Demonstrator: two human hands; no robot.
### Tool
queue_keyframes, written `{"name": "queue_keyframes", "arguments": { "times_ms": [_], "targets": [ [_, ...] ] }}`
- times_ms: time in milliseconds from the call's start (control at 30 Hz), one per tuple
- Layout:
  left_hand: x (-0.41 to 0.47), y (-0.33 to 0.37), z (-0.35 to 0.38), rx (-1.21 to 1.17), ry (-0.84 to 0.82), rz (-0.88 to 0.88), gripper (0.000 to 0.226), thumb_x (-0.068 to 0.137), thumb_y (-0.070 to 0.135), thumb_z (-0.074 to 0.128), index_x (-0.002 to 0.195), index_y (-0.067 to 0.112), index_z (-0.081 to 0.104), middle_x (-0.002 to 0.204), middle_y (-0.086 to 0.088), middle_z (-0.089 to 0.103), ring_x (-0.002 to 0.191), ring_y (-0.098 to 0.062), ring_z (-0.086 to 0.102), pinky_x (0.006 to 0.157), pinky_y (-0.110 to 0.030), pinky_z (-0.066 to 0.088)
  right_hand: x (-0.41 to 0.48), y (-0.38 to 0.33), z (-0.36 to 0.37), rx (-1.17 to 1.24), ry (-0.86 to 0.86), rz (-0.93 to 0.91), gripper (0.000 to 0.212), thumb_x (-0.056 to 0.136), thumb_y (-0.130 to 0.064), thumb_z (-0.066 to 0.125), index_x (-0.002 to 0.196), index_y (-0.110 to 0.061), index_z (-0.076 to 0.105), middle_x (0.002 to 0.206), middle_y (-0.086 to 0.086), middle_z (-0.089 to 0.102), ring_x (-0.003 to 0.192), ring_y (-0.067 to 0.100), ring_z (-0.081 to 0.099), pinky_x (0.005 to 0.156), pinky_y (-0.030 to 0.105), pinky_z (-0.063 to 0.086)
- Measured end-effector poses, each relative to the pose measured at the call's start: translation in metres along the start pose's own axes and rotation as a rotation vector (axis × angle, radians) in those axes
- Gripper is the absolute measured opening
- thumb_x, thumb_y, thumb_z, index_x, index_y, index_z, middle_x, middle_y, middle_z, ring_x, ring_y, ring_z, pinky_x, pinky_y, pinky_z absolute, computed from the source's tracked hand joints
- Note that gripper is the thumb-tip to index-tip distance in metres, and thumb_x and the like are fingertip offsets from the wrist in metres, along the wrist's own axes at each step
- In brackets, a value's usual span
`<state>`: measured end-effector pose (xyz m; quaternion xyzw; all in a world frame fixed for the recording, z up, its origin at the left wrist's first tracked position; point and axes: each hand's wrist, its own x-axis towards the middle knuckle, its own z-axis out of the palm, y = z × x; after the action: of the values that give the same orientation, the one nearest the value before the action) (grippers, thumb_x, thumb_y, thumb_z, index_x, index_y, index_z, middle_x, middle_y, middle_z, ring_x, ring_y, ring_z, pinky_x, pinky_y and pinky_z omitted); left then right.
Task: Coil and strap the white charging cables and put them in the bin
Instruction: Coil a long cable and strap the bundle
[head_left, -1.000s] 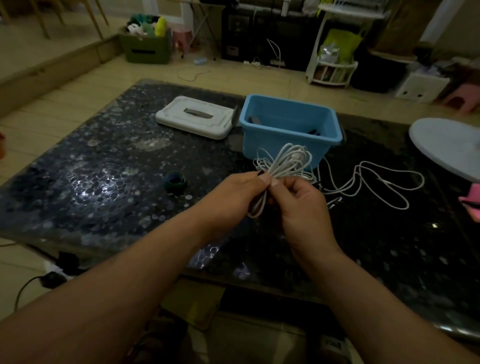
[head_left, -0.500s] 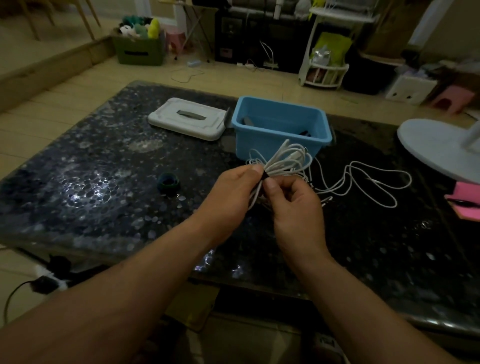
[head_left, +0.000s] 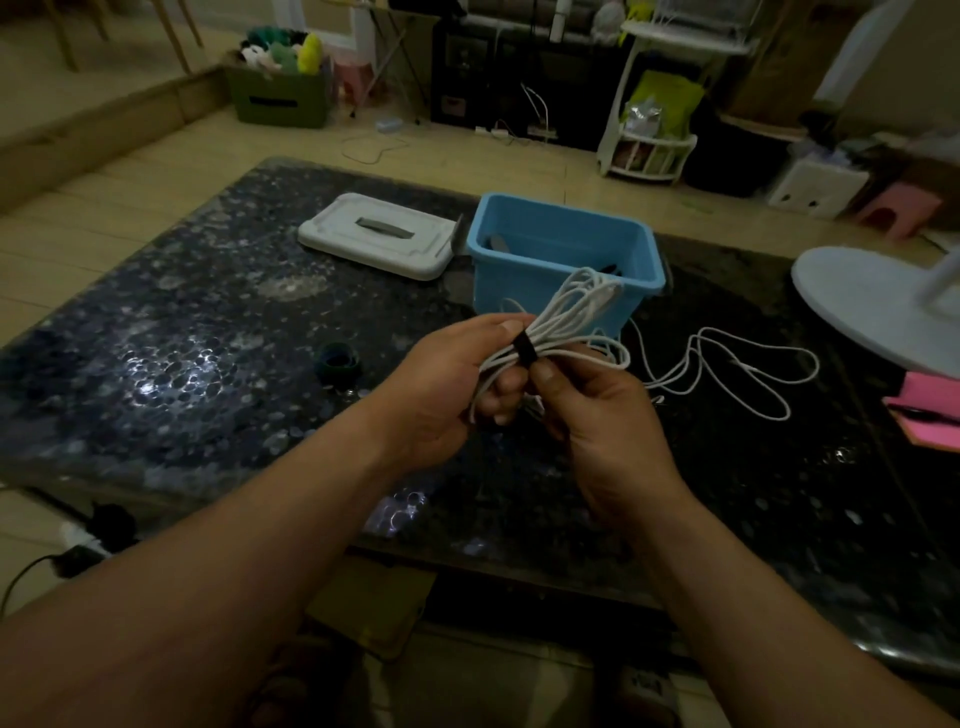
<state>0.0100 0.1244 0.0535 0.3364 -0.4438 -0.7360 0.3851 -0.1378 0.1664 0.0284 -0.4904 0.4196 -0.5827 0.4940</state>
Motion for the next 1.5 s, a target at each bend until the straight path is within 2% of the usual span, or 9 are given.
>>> {"name": "queue_keyframes", "arguments": {
  "times_ms": [200, 400, 500, 567, 700, 900, 1033, 1200, 1500],
  "targets": [
    [-0.001, 0.003, -0.003, -0.087, -0.107, -0.117, 0.035, 0.111, 0.029, 0.038, 0.13, 0.01, 0.06, 0.057, 0.002, 0.036, 0.044, -0.009, 0.026, 0.045, -0.024, 0.029, 0.008, 0.004, -0.009, -0.046, -0.08, 0.037, 0.029, 0.098, -0.02, 0.067, 0.126, -0.019, 0.072, 0.105, 0.018, 0.074, 0.092, 0.03, 0.065, 0.082, 0.042, 0.052],
    [-0.004, 0.005, -0.001, -0.11, -0.127, -0.199, 0.03, 0.111, 0.03, 0.036, 0.111, 0.014, 0.062, 0.056, 0.004, 0.037, 0.04, -0.007, 0.029, 0.045, -0.023, 0.028, 0.008, 0.001, -0.015, -0.151, -0.078, -0.036, 0.013, 0.102, -0.008, 0.066, 0.112, -0.007, 0.073, 0.095, 0.0, 0.078, 0.083, 0.005, 0.069, 0.075, 0.021, 0.052],
    [-0.004, 0.005, 0.004, -0.095, -0.091, -0.251, 0.031, 0.111, 0.034, 0.037, 0.115, 0.014, 0.06, 0.058, 0.0, 0.043, 0.043, -0.011, 0.039, 0.045, -0.023, 0.035, 0.004, 0.001, -0.014, -0.176, -0.039, -0.023, 0.013, 0.103, -0.011, 0.064, 0.11, -0.011, 0.074, 0.1, 0.007, 0.079, 0.094, 0.02, 0.075, 0.087, 0.04, 0.06],
    [-0.004, 0.005, 0.007, -0.062, -0.064, -0.253, 0.032, 0.112, 0.035, 0.039, 0.117, 0.013, 0.062, 0.06, -0.003, 0.048, 0.048, -0.015, 0.05, 0.047, -0.025, 0.044, 0.001, 0.002, -0.01, -0.11, 0.002, 0.042, 0.012, 0.105, -0.008, 0.061, 0.105, -0.01, 0.072, 0.09, 0.01, 0.077, 0.079, 0.023, 0.073, 0.075, 0.043, 0.062],
    [0.0, 0.003, 0.01, 0.094, 0.072, -0.209, 0.032, 0.111, 0.038, 0.045, 0.112, 0.014, 0.066, 0.067, -0.008, 0.061, 0.059, -0.024, 0.066, 0.056, -0.034, 0.061, 0.002, 0.008, -0.003, -0.068, 0.049, 0.101, 0.015, 0.106, -0.007, 0.058, 0.095, -0.008, 0.068, 0.079, 0.012, 0.068, 0.056, 0.018, 0.058, 0.058, 0.034, 0.053],
    [-0.001, -0.009, 0.005, 0.46, 0.273, 0.086, 0.039, 0.111, 0.042, 0.045, 0.104, 0.016, 0.073, 0.091, -0.007, 0.078, 0.079, -0.02, 0.074, 0.069, -0.037, 0.062, 0.009, 0.012, -0.006, -0.251, 0.134, 0.079, 0.009, 0.103, -0.013, 0.067, 0.095, -0.015, 0.071, 0.09, 0.001, 0.077, 0.087, 0.014, 0.074, 0.081, 0.034, 0.059],
    [-0.003, -0.02, 0.01, 0.809, 0.3, 0.266, 0.028, 0.109, 0.042, 0.046, 0.092, 0.024, 0.06, 0.078, 0.005, 0.063, 0.065, 0.0, 0.059, 0.055, -0.019, 0.044, 0.013, 0.011, -0.009, -0.263, 0.171, 0.136, 0.01, 0.104, -0.022, 0.067, 0.1, -0.015, 0.073, 0.096, 0.003, 0.079, 0.092, 0.019, 0.076, 0.086, 0.041, 0.061],
    [0.003, -0.025, 0.005, 0.934, 0.248, 0.253, 0.03, 0.11, 0.041, 0.046, 0.084, 0.027, 0.052, 0.076, 0.007, 0.06, 0.07, -0.004, 0.057, 0.065, -0.033, 0.045, 0.01, 0.01, -0.016, -0.272, 0.164, 0.196, 0.018, 0.103, -0.025, 0.069, 0.091, -0.013, 0.075, 0.07, -0.008, 0.071, 0.059, -0.003, 0.06, 0.064, 0.024, 0.045],
    [0.004, -0.027, 0.007, 1.038, 0.271, 0.279, 0.029, 0.108, 0.043, 0.048, 0.091, 0.02, 0.053, 0.078, 0.007, 0.062, 0.074, -0.013, 0.06, 0.067, -0.04, 0.047, 0.011, 0.01, -0.023, -0.158, 0.139, 0.248, 0.016, 0.101, -0.022, 0.069, 0.096, -0.011, 0.079, 0.091, 0.015, 0.078, 0.073, 0.018, 0.059, 0.066, 0.032, 0.046]
  ]
}}
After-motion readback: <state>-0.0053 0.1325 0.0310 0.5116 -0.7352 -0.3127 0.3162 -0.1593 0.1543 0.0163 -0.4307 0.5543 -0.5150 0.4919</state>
